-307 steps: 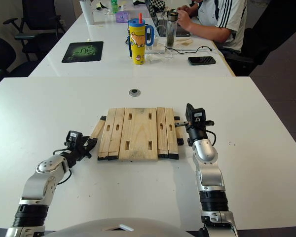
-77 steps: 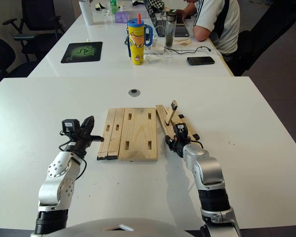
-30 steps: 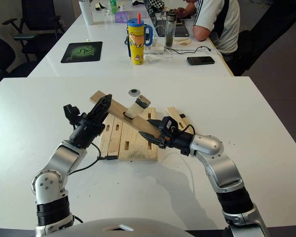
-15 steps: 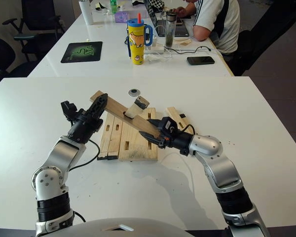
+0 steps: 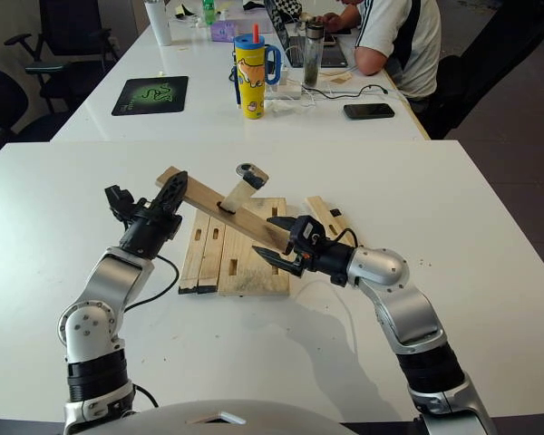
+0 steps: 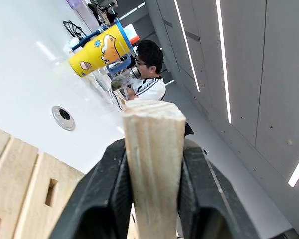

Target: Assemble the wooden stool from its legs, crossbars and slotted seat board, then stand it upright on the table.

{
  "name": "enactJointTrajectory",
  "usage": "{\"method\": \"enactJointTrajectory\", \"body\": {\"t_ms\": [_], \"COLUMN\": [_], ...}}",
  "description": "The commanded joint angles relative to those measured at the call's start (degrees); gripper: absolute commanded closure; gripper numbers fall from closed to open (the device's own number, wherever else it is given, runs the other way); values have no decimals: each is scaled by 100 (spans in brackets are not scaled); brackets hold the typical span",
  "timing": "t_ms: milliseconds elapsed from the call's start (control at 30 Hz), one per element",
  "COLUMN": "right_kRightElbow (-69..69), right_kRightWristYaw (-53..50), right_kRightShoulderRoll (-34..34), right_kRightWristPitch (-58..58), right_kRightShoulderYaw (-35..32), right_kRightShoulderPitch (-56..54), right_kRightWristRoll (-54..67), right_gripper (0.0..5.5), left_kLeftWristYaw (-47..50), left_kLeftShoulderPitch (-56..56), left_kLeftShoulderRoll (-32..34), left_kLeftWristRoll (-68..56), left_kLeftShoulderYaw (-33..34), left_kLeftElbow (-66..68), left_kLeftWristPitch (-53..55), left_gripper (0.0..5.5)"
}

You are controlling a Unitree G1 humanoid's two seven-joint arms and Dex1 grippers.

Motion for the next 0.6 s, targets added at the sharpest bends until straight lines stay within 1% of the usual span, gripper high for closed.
{"method": "enactJointTrajectory", "body": {"t_ms": [33,133,200,400,500,600], "right_kRightElbow": [207,510,774,1426,1841,2268], "right_kRightWristYaw": [585,786,799,670,327,-153], "right_kRightShoulderRoll": [-575,-823,-815,-549,-327,16], "right_kRightWristPitch": [-76,-502,-734,-927,-1035,-891], "right_kRightShoulderYaw": [395,740,936,1306,1422,1350], "right_kRightShoulderPitch": [163,120,10,-242,-378,-575], "right_kRightWristRoll": [-291,-781,-1075,-1584,-1976,-2167], "right_gripper": [245,245,245,245,245,245], "left_kLeftWristYaw": [1,22,12,-24,-24,-59], "left_kLeftShoulderPitch": [-324,-564,-631,-608,-616,-631], "left_kLeftShoulderRoll": [204,316,353,372,387,399], "left_kLeftWristRoll": [66,-32,-32,49,83,164], "left_kLeftShoulderYaw": [299,532,572,531,544,544], "left_kLeftElbow": [125,220,240,241,268,307], "left_kLeftWristPitch": [-207,-303,-315,-291,-314,-342], "left_gripper": [447,447,447,447,447,447]}}
